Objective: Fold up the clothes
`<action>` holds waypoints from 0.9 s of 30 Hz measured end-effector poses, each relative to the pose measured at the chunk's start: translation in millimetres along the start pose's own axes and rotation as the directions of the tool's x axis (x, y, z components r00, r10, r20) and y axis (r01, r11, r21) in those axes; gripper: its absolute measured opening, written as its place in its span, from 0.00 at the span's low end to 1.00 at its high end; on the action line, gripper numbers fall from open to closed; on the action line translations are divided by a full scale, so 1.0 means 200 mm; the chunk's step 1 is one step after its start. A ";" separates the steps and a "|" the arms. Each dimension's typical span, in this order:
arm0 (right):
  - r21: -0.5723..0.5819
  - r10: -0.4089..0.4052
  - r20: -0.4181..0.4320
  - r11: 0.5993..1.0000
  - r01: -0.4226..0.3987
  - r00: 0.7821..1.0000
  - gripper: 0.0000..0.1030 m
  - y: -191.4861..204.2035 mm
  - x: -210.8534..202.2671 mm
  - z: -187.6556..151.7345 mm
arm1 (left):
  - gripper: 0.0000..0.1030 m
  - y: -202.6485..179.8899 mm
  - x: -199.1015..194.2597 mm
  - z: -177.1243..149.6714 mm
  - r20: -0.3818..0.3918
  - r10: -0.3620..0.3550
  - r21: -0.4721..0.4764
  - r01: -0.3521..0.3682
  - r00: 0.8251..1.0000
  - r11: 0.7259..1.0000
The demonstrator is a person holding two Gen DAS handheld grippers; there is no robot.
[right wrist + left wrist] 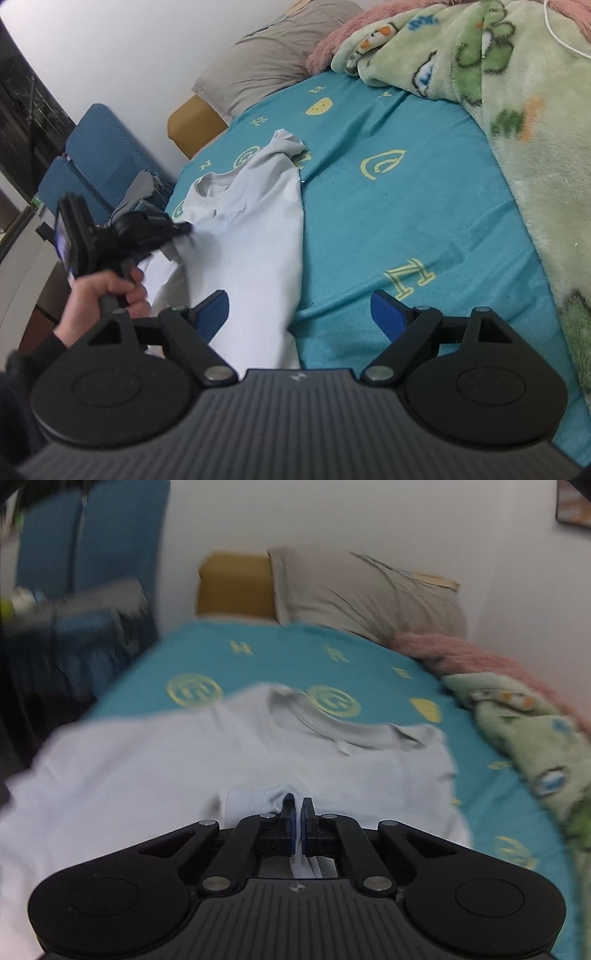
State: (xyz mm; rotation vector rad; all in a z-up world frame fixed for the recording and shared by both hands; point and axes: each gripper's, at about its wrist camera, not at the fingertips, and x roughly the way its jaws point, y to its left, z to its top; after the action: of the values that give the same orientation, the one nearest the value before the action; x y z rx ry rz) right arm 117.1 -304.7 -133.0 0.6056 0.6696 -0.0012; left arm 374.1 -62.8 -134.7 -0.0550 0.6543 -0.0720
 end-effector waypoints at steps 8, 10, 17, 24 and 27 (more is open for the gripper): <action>-0.030 0.001 0.032 1.000 0.000 1.000 0.83 0.03 -0.01 0.00 | 0.46 0.09 -0.07 -0.10 -0.061 -0.004 -0.039 0.002 0.998 0.999; -0.050 0.009 0.045 0.999 -0.006 0.999 0.83 0.05 -0.03 0.00 | 0.53 0.09 -0.22 -0.15 -0.058 -0.042 -0.027 0.040 0.997 0.999; -0.108 0.045 0.112 0.994 -0.033 0.993 0.83 0.13 -0.15 0.00 | 0.81 0.11 -0.94 -0.32 -0.012 -0.116 0.009 0.116 0.993 0.993; -0.192 0.080 0.157 0.980 -0.049 0.984 0.83 0.26 -0.34 -0.08 | 0.96 0.14 -1.51 -0.50 0.080 -0.177 -0.003 0.178 0.981 0.984; -0.250 0.090 0.178 0.967 -0.044 0.980 0.83 0.33 -0.39 -0.13 | 1.00 0.14 -1.69 -0.58 0.120 -0.162 0.014 0.162 0.980 0.987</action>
State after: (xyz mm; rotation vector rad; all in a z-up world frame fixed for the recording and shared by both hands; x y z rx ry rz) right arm 52.6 -250.4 -69.2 0.3840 0.4563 0.0859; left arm 37.1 -10.4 -24.8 -0.1082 0.5282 -0.2254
